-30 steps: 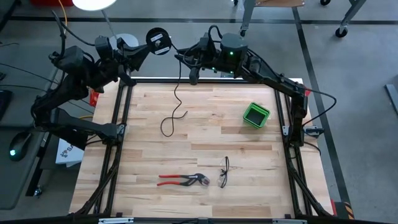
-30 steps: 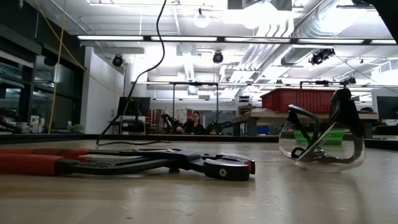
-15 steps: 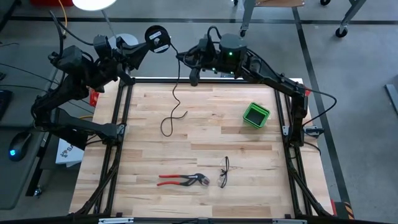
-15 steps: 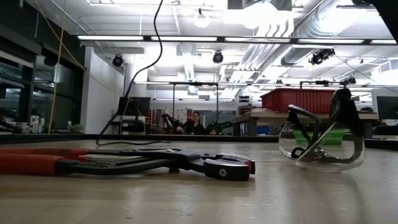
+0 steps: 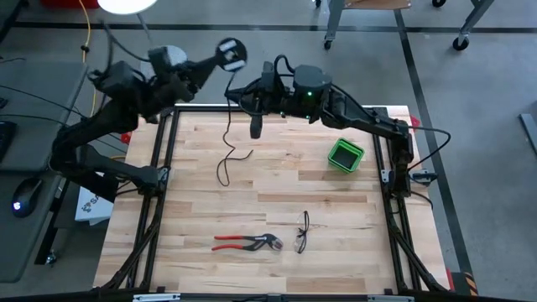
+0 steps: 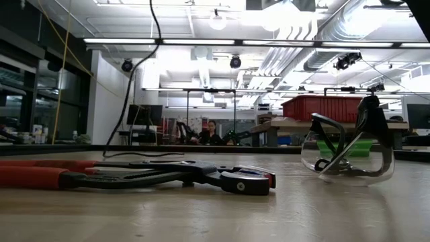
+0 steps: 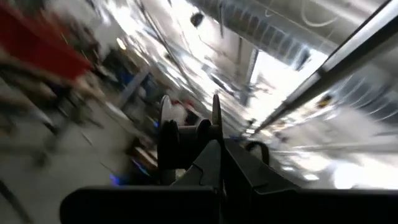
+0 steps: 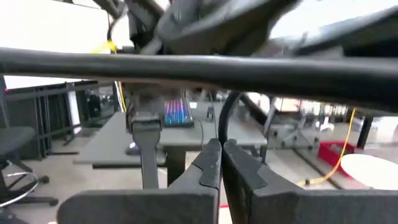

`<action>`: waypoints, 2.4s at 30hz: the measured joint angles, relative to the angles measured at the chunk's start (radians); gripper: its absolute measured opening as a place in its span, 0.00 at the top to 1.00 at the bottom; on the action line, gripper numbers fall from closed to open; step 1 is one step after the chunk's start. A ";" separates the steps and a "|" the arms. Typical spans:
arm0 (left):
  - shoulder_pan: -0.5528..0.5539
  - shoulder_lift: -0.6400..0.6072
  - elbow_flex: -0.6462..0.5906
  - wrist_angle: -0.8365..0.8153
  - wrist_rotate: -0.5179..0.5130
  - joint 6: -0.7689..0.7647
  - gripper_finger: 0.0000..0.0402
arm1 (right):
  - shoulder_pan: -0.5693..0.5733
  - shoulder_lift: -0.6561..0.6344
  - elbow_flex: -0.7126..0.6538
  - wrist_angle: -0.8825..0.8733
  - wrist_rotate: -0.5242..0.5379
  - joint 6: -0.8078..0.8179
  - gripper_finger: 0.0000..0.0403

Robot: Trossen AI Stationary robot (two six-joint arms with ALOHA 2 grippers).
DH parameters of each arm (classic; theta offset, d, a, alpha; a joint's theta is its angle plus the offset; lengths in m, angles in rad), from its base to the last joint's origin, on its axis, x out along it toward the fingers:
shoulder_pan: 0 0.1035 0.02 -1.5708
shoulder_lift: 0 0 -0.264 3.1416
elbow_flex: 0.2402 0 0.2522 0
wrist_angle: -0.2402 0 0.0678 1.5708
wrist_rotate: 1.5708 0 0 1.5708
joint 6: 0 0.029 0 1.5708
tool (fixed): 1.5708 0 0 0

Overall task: Coil cords
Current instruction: Coil the black wire onto the black spool

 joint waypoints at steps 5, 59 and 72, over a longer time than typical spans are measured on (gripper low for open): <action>0.011 0.027 0.000 0.067 0.082 -0.229 1.00 | 0.002 0.004 0.000 0.058 0.000 -0.001 1.00; -0.049 -0.153 -0.001 -0.616 0.218 -0.507 1.00 | -0.139 -0.025 0.002 -0.201 0.028 -0.210 1.00; 0.064 -0.189 0.001 -0.502 0.228 -0.382 1.00 | -0.219 -0.060 0.001 -0.637 -0.291 -0.026 0.93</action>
